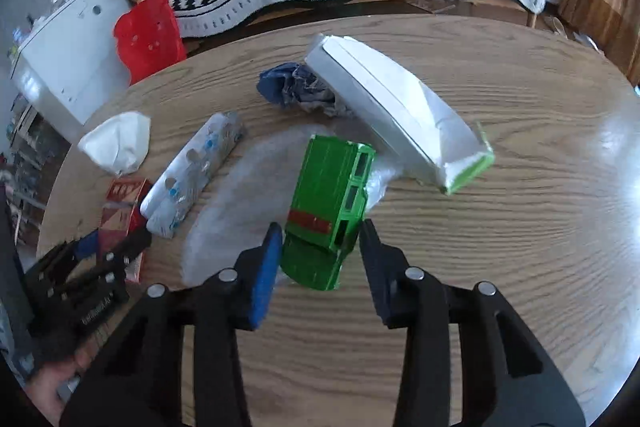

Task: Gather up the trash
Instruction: 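Grasp the red cigarette pack with the left gripper while the right grasps the green toy car, then carry the red pack and green car over the black bin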

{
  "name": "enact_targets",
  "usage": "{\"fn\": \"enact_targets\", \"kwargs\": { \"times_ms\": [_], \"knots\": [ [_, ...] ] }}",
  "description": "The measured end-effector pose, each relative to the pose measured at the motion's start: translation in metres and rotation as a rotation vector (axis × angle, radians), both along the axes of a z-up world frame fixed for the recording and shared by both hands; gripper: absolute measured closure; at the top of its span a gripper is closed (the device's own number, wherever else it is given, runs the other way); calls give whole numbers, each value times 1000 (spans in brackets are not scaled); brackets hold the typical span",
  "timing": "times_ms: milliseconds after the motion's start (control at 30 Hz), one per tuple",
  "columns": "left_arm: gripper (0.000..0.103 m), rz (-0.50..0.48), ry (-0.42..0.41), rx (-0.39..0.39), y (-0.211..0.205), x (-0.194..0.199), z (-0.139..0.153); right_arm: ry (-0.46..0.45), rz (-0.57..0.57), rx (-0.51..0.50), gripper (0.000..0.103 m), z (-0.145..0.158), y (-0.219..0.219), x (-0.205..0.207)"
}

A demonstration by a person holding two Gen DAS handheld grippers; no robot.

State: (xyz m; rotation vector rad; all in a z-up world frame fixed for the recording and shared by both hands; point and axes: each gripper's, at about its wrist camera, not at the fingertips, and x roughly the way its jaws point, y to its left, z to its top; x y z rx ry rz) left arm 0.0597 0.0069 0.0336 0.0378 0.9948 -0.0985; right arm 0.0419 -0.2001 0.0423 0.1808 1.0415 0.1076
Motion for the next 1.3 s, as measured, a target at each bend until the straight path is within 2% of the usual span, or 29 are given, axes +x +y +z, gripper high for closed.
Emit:
{"fn": "enact_targets", "kwargs": {
  "times_ms": [67, 200, 333, 433, 600, 800, 1133, 1300],
  "knots": [
    [49, -6, 4, -8, 2, -5, 1, -20, 34, -32, 65, 5, -1, -11],
    [49, 13, -1, -54, 10, -15, 8, -45, 70, 33, 65, 14, -10, -28],
    [49, 27, -27, -83, 14, -26, 17, -84, 65, 30, 65, 25, -23, -41],
    [49, 22, -14, -97, 16, -30, 16, -82, 39, 47, 65, 26, -37, -45],
    [49, 23, 7, -77, 19, -27, 10, -63, 0, 36, 65, 23, -50, -44],
    [49, 27, 17, -71, 22, -22, 6, -32, 9, -8, 65, 11, -48, -37],
    [49, 18, 20, -75, 21, -17, 6, -9, 26, -6, 65, 5, -46, -34],
    [49, 7, 33, -143, 16, -20, 15, -22, 11, 3, 65, 9, -44, -38]
  ]
}}
